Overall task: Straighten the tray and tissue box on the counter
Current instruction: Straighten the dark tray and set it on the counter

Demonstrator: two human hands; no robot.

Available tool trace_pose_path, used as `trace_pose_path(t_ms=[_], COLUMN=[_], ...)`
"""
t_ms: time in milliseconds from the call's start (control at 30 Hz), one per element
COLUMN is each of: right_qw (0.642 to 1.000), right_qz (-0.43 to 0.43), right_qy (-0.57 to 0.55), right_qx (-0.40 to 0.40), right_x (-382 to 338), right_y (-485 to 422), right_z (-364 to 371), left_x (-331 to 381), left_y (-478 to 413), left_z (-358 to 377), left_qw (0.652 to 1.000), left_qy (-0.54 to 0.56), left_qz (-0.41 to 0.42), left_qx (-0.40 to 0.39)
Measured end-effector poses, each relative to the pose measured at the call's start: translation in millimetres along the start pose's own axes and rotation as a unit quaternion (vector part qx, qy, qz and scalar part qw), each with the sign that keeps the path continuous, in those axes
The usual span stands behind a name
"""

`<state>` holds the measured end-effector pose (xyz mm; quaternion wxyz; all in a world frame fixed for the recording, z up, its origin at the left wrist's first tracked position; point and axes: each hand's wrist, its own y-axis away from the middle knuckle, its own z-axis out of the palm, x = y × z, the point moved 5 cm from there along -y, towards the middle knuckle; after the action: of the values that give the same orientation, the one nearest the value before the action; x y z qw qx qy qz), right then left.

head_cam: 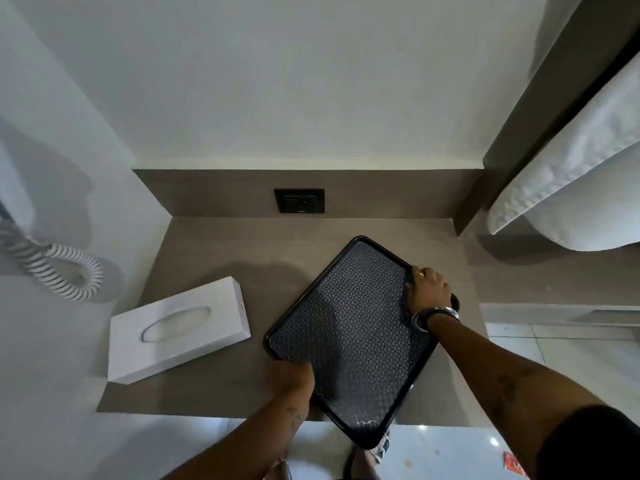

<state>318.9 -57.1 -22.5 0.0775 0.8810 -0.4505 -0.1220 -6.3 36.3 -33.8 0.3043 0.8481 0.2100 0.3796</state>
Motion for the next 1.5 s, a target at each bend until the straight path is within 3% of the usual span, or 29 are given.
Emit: trace_pose_path(t_ms=[167, 267, 400, 633, 1100, 1233, 1333, 1500], right_qw=[0.993, 0.976, 0.953, 0.932, 0.948, 0.967, 0.981, 0.993], right_qz=[0.1, 0.179, 0.22, 0.232, 0.196, 0.182, 0.055, -0.102], right_qy=[-0.058, -0.119, -0.205, -0.274, -0.245, -0.149, -0.111, -0.014], right_qx=[-0.001, 0.012, 0.043, 0.053, 0.053, 0.098, 0.148, 0.062], right_x=[19, 37, 47, 38, 23, 11, -19, -56], right_y=[1, 18, 45, 69, 74, 97, 134, 190], right_z=[-7, -10, -6, 13, 31, 18, 22, 80], left_x=[26, 53, 96, 141, 140, 122, 64, -38], left_y=[-1, -11, -36, -75, -79, -51, -22, -10], left_z=[-3, -9, -18, -16, -23, -21, -12, -8], left_qw=[0.989, 0.982, 0.963, 0.948, 0.93, 0.876, 0.798, 0.679], left_qy=[0.128, 0.065, 0.004, -0.057, -0.17, -0.271, -0.323, -0.417], left_qz=[0.044, 0.176, 0.265, 0.299, 0.326, 0.397, 0.509, 0.599], left_qx=[0.05, -0.003, -0.042, -0.098, -0.022, 0.043, 0.018, -0.072])
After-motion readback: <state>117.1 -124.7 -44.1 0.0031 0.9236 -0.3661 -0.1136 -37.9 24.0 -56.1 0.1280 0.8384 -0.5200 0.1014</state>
